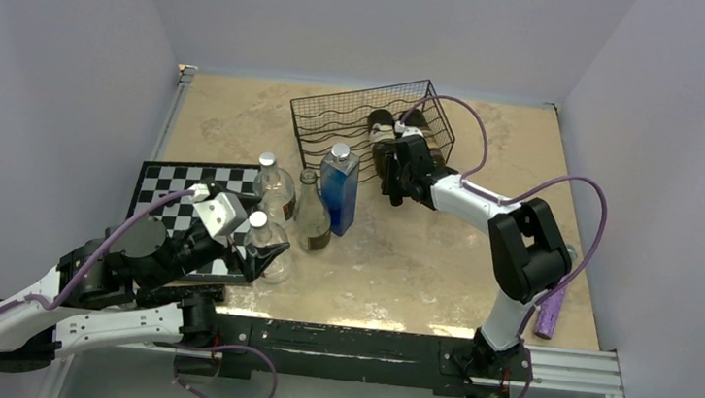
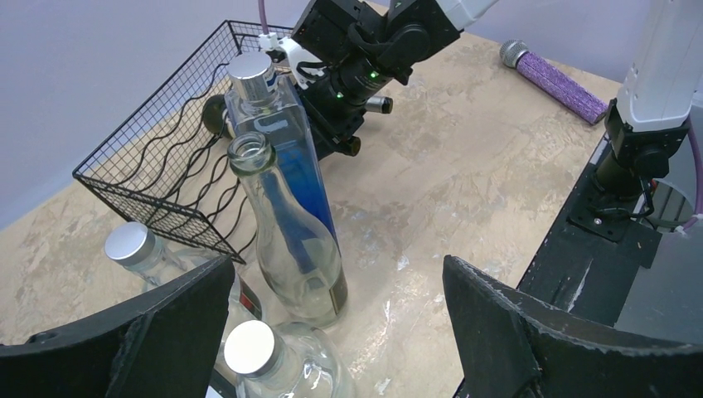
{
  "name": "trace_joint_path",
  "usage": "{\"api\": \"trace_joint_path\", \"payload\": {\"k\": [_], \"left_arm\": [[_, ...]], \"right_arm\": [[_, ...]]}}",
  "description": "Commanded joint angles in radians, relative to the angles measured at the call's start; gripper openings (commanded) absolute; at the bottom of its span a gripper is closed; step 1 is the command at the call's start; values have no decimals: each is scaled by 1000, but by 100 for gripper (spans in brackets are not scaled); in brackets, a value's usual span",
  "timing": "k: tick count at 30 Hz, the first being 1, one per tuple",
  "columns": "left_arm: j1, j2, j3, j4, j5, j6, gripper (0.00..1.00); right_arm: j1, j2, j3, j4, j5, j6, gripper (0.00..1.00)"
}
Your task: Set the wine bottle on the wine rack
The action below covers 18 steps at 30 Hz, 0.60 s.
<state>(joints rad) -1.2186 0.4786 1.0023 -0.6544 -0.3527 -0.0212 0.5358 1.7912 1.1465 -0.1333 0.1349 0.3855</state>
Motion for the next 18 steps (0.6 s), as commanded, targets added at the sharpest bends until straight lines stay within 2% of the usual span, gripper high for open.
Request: {"api": "trace_joint_path", "payload": {"k": [1,3,6,7,12,18], "left_arm": [[-1,-8,32,22,8,15,99],[-1,-13,33,13,8,15,99],[-1,-26,32,4,6,11,99],[-1,-32,32,2,6,6,99],[-1,-55,24,-8,4,-4,99],[-1,-79,21,-18,1,-11,99]], "right_arm": [[-14,-18,107,60,11,37,31],[-14,-21,106,51,15,44,53],[-15,-55,71,59,25,49,72],[-15,-72,50,72,27,49,75],[-14,-198,-56,115,30,52,78],[5,-357,-125,51,69,62,69]]}}
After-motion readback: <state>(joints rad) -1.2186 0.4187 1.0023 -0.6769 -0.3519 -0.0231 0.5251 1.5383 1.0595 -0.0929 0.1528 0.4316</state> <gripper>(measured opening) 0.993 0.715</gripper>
